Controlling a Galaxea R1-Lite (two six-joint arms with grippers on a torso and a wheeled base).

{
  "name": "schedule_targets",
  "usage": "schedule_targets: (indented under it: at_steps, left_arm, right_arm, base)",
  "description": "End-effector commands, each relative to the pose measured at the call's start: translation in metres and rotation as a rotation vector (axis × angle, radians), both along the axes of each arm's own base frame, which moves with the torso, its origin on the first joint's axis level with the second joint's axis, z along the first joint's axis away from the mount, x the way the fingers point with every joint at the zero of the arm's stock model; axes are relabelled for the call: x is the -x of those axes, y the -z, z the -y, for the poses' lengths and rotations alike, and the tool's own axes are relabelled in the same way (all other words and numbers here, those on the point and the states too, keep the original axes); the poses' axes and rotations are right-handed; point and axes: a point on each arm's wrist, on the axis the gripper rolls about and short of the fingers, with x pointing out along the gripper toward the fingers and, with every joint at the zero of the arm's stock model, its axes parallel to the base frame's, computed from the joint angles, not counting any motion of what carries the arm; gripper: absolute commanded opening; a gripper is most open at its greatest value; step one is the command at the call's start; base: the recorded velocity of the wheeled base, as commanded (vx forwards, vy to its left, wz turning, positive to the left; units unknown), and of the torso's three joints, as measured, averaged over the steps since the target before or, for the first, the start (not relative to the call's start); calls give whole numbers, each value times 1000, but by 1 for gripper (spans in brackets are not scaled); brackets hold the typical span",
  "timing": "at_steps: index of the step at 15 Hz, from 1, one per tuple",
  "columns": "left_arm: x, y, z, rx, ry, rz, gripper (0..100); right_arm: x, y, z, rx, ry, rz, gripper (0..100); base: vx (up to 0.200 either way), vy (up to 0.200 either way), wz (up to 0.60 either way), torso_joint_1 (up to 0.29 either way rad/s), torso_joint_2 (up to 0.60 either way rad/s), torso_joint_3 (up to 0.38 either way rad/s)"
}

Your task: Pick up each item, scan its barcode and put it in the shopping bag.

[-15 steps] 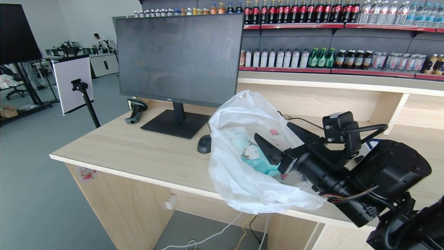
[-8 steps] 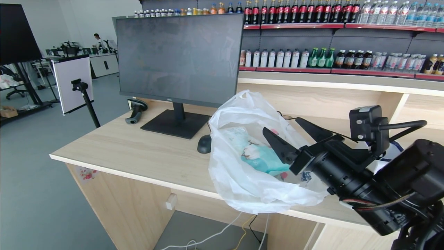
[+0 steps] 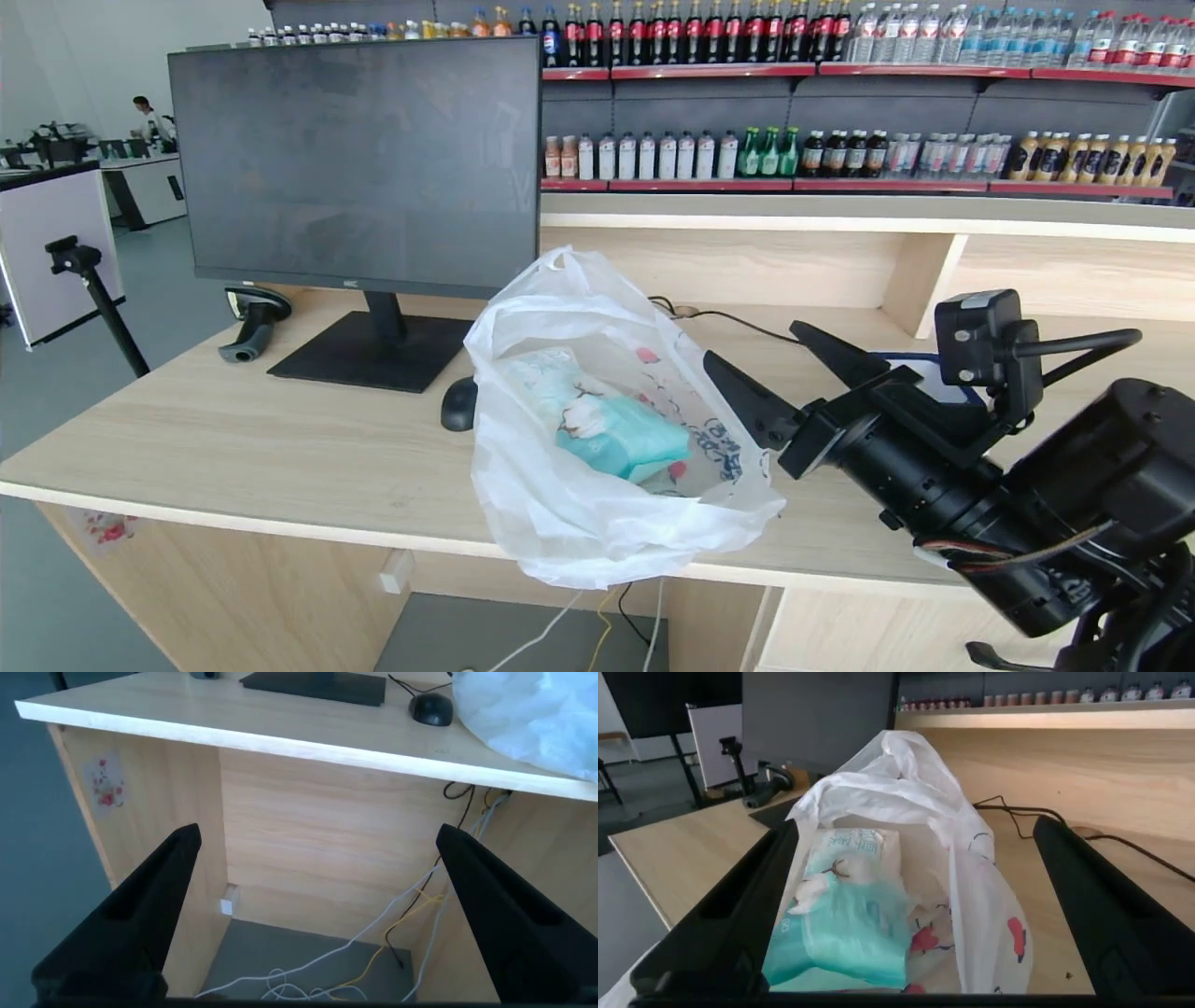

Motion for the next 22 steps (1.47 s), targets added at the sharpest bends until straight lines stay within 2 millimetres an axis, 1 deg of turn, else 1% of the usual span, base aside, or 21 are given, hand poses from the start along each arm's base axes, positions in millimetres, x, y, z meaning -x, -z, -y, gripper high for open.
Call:
schedule_targets:
  at_steps: [1,6,9,14,18,22]
  left_arm:
    - [0,0,0,0,0,-1,100]
    - [0,0,0,0,0,-1,100]
    - [0,0,0,-1,0,-1,100]
    - [0,0,0,-1,0,-1,100]
    - [0,0,0,-1,0,-1,100]
    - [0,0,0,0,0,-1,100]
  right_arm:
    - [0,1,1,3,2,-4,100]
    - [1,2,1,5,1,-7,100]
    - [4,1,3,15,3,-2,100]
    - [5,2,6,21,11,-2,100]
    - [6,7,7,37,11,-19,100]
    - [7,9,8,49,13,-22,100]
  base:
    - [0,0,-600,2,2,-2]
    - [0,0,-600,-3,0,2]
    - [0,0,0,0,0,0]
    - [0,-200,0,-1,2,2]
    - [0,-200,0,4,2,1]
    - [0,-200,600,4,0,0]
